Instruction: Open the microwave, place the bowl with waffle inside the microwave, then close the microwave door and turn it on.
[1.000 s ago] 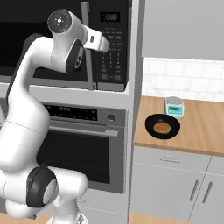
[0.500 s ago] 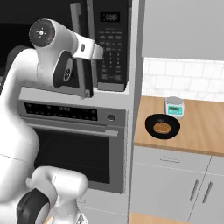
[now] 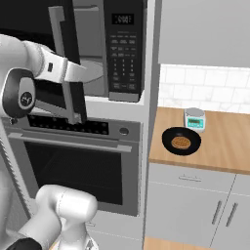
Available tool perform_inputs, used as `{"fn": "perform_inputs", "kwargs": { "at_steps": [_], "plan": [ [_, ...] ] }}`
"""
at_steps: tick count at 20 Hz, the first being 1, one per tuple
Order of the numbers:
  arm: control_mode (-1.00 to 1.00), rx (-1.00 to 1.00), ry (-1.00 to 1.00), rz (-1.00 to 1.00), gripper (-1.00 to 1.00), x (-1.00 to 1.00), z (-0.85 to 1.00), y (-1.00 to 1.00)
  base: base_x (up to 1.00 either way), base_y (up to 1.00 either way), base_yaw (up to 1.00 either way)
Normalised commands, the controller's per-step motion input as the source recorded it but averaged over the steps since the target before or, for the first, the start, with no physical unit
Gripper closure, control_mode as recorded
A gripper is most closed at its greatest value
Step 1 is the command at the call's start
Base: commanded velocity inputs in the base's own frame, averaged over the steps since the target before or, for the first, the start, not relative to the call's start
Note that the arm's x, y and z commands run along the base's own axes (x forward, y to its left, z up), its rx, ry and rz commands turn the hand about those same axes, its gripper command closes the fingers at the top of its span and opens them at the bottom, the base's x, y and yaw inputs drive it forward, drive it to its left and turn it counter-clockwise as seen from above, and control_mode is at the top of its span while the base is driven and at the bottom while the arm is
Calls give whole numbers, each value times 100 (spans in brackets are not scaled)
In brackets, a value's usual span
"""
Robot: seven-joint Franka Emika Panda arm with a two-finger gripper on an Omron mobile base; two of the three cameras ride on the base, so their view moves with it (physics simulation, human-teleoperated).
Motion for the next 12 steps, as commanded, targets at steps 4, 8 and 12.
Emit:
{"fn": "perform_inputs", "kwargs": {
  "at_steps": [4,8,12],
  "plan": [
    [-100,0,0,-10,100,-100,0,11,0,0,0],
    [-100,-2,1,-8,-100,-100,-1,26,0,0,0],
    [-100,-2,5,-5,-100,-27,-24,27,0,0,0]
  ]
}}
